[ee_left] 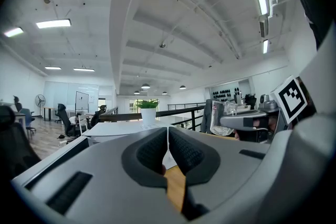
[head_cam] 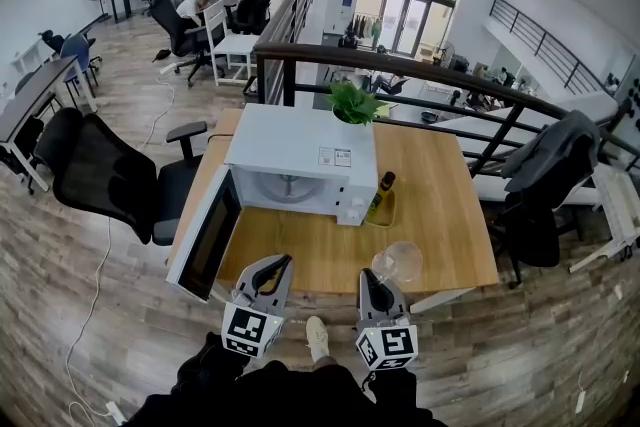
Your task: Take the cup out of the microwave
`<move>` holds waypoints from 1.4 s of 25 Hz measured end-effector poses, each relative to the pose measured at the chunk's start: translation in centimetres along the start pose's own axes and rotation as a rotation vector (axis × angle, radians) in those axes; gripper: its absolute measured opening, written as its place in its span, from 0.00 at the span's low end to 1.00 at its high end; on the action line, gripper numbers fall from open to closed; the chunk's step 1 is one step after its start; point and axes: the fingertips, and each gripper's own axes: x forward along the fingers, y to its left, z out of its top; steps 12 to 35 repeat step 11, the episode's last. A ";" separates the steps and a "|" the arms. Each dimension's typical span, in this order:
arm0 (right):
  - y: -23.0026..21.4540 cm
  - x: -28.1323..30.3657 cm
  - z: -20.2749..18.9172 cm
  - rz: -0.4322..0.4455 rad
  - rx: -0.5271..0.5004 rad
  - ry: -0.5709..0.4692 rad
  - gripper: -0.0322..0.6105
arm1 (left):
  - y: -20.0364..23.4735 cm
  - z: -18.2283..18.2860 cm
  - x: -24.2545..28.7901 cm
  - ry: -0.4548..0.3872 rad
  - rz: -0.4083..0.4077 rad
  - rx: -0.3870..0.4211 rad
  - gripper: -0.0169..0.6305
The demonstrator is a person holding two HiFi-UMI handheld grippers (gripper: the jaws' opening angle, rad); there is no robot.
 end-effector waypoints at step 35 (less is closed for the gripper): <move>0.6 0.2 0.2 0.029 -0.003 0.008 0.08 | 0.1 0.1 -0.2 0.007 0.011 -0.003 0.07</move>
